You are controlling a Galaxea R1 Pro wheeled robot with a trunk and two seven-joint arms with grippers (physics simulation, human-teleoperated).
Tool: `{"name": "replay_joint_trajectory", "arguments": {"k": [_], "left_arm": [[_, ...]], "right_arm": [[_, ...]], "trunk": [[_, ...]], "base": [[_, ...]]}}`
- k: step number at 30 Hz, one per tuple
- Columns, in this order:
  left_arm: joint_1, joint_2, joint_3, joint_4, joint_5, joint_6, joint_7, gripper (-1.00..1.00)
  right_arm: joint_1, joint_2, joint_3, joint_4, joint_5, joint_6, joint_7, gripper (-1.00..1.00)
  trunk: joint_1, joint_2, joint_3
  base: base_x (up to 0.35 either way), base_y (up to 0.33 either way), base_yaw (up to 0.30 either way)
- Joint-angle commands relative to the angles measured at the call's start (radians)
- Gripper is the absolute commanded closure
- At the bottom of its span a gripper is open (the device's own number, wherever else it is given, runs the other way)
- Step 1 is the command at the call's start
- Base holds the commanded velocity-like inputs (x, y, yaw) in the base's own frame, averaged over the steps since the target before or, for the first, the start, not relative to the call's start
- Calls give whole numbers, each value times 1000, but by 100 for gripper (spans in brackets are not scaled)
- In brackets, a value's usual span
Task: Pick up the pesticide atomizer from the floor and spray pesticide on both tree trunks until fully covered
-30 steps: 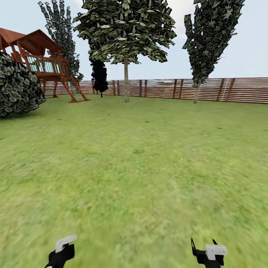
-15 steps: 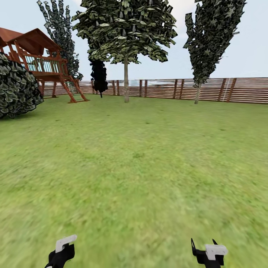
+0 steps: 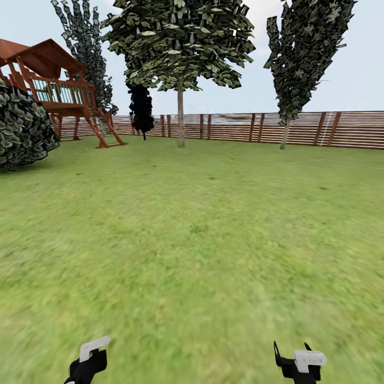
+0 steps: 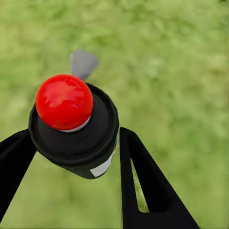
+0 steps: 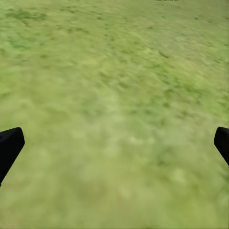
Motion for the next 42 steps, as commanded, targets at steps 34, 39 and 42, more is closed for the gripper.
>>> {"name": "replay_joint_trajectory", "arguments": {"k": [34, 39, 42], "left_arm": [[-1, 0, -6, 1, 8, -3, -2, 100], [-1, 0, -6, 1, 8, -3, -2, 100], [-1, 0, -6, 1, 8, -3, -2, 100]], "right_arm": [[-1, 0, 5, 1, 4, -1, -9, -100], [-1, 0, 5, 1, 4, -1, -9, -100], [-1, 0, 5, 1, 4, -1, -9, -100]], "trunk": [[0, 0, -1], [0, 0, -1], [0, 0, -1]], "base": [[331, 0, 0], [331, 0, 0], [331, 0, 0]]}}
